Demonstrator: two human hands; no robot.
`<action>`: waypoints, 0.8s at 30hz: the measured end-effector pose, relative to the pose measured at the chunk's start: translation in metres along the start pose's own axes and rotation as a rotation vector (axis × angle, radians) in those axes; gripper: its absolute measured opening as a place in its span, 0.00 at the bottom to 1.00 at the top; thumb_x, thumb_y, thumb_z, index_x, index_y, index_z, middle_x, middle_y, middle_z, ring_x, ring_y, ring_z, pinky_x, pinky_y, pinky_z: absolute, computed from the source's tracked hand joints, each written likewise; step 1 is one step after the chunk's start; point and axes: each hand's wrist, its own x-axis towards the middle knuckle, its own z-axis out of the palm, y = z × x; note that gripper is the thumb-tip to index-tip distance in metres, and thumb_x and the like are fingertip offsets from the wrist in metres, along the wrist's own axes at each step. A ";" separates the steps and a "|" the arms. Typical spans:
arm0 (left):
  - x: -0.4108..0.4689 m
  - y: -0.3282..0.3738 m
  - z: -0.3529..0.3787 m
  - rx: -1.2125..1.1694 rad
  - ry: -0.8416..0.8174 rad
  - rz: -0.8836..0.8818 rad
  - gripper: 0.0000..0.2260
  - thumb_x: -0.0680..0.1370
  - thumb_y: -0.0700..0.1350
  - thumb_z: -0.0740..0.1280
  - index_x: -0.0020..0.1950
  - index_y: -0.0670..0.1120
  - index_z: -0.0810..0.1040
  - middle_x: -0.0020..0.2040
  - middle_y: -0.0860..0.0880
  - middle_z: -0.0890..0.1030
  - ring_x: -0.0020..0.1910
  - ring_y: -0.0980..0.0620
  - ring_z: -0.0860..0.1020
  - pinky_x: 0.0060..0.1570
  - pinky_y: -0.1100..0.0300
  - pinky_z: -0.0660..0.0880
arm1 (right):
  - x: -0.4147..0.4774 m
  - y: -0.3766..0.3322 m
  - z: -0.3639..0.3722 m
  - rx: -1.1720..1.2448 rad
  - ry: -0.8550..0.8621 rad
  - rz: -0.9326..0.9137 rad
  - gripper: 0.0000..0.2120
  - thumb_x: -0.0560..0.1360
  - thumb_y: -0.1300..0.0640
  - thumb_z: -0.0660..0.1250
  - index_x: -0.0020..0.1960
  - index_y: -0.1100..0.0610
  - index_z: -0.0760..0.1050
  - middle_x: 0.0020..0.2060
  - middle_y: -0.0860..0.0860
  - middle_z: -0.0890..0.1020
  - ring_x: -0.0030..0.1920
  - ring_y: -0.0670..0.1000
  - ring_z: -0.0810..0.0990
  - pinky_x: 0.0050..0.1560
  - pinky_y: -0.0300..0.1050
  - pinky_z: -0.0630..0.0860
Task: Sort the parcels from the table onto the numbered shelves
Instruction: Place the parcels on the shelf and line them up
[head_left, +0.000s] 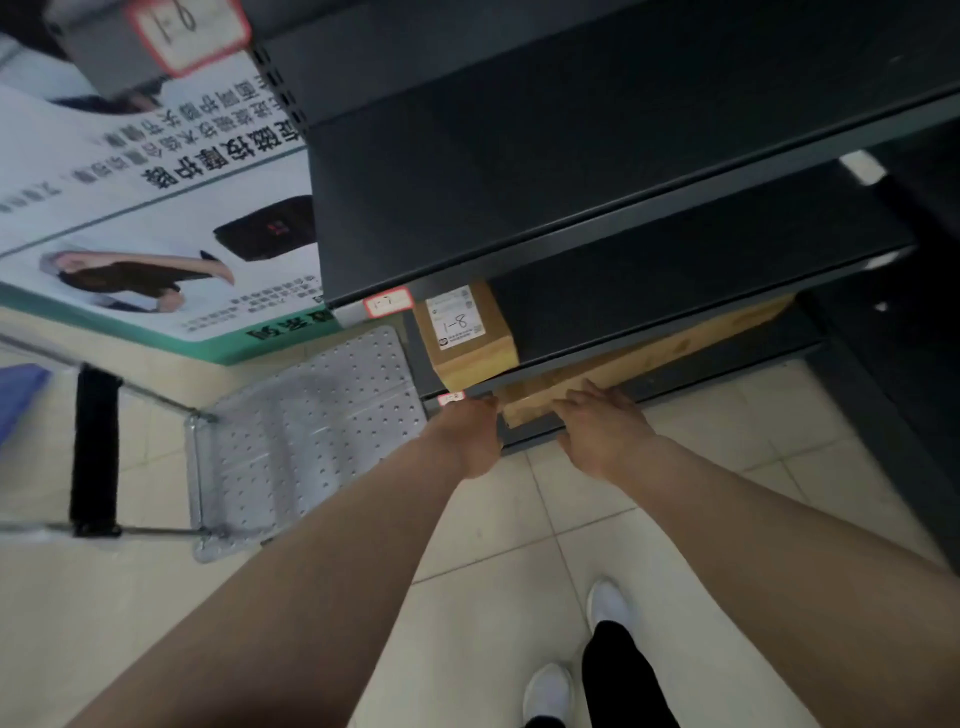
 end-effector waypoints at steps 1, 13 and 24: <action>-0.011 0.008 0.000 0.026 -0.014 0.033 0.22 0.82 0.45 0.61 0.75 0.43 0.64 0.70 0.42 0.72 0.66 0.43 0.73 0.64 0.51 0.71 | -0.018 0.004 0.003 -0.004 0.011 0.029 0.24 0.82 0.51 0.54 0.76 0.54 0.58 0.75 0.52 0.62 0.76 0.54 0.53 0.73 0.56 0.56; -0.130 0.146 0.035 0.280 -0.070 0.554 0.24 0.81 0.49 0.61 0.77 0.48 0.61 0.73 0.44 0.69 0.69 0.44 0.70 0.65 0.52 0.70 | -0.279 0.044 0.059 0.242 0.149 0.473 0.26 0.83 0.49 0.54 0.78 0.54 0.54 0.77 0.53 0.57 0.78 0.54 0.50 0.76 0.54 0.50; -0.257 0.341 0.146 0.776 -0.078 1.074 0.20 0.78 0.45 0.64 0.71 0.47 0.70 0.69 0.43 0.74 0.66 0.43 0.72 0.65 0.52 0.71 | -0.515 0.076 0.174 0.493 0.261 1.026 0.22 0.81 0.48 0.56 0.73 0.55 0.63 0.70 0.53 0.68 0.71 0.55 0.65 0.69 0.54 0.65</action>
